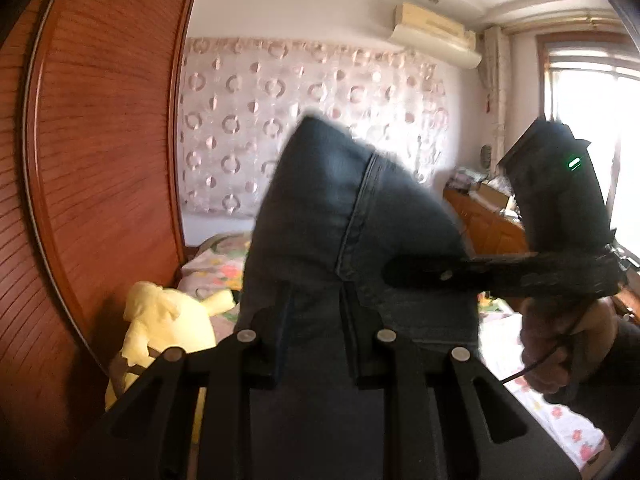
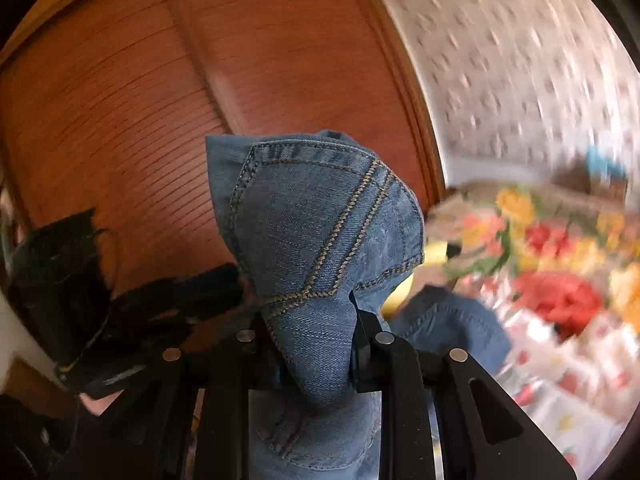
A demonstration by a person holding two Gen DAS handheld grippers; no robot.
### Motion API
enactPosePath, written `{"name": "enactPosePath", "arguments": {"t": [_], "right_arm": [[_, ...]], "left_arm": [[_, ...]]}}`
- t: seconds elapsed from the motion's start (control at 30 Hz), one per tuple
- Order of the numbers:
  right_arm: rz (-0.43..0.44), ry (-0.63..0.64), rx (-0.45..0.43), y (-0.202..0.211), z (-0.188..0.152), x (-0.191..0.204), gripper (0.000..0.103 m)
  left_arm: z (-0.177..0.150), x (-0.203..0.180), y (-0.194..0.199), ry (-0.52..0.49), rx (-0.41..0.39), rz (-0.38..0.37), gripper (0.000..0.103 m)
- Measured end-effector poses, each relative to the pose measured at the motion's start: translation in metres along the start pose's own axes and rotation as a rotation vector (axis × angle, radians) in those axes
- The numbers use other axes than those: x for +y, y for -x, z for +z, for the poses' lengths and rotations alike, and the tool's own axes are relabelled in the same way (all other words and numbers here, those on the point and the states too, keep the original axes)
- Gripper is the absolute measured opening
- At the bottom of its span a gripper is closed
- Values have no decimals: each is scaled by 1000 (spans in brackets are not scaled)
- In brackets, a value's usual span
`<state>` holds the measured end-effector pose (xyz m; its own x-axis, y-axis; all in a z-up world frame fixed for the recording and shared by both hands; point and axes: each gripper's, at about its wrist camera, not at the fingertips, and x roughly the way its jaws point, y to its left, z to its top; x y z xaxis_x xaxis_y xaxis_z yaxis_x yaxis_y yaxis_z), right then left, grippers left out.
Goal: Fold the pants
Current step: 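Fold the held jeans half onto the folded stack with the right tool, then open the right tool and withdraw both tools from the jeans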
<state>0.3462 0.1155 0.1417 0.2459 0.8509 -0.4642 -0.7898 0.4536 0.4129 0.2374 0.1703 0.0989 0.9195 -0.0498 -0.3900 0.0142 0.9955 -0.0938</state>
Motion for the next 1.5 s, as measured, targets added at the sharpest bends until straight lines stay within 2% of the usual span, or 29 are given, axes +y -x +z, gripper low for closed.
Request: {"name": "enactPosePath", "arguments": {"t": [0.03,0.07,0.1,0.13,0.2,0.23,0.3,0.4,0.47,0.53,0.57,0.6,0.63,0.67,0.77,0.87,0.93,1.07,1.2,1.5], "right_arm": [[-26,-12,23,-17,-6,-14,28],[-62,-17,57,-34,-13,-30,38],[-140,-20,130,-61,-27,-54,45],[-234,-25,184,-83,-43,-76,47],[-316,-61,226,-100,-61,-106,50],[-315,-68,206,-97,-63,-112,53],[-302,-73,182,-87,-58,-118,67],[-337,-6,159,-74,-45,-113,68],[-397,62,106,-60,-34,-101,68],[-409,73,46,-47,-26,-96,68],[-406,72,21,-43,-23,-99,68],[-387,79,7,-41,-19,-96,63],[-356,94,12,-43,-16,-94,55],[-327,112,23,-46,-14,-91,40],[-332,145,82,-69,-14,-94,24],[-458,148,156,-97,-25,-120,24],[-466,95,160,-99,-35,-135,24],[-498,93,146,-90,-43,-134,24],[-490,85,97,-56,-43,-110,24],[-457,107,-14,33,-50,-34,24]], "left_arm": [[-5,3,-14,-2,24,-2,21],[-15,6,-32,0,53,-12,21],[-29,11,-56,5,104,-18,21],[-40,12,-70,8,145,-10,21],[-71,16,-102,26,244,-24,21],[-77,16,-108,27,263,-29,21],[-90,14,-114,20,286,-37,21],[-102,15,-117,11,305,-38,21],[-103,13,-117,9,314,-29,21],[-104,12,-119,8,322,-21,21],[-106,12,-120,11,327,-19,21],[-103,10,-122,14,329,-20,21],[-103,12,-124,18,333,-21,21],[-103,14,-124,19,334,-21,21],[-108,14,-125,19,336,-18,21],[-111,16,-126,32,334,-20,21],[-111,16,-127,37,327,-24,22],[-106,12,-121,16,311,-12,21],[-99,7,-105,22,280,-8,21],[-71,-30,-48,-31,187,-19,21]]}}
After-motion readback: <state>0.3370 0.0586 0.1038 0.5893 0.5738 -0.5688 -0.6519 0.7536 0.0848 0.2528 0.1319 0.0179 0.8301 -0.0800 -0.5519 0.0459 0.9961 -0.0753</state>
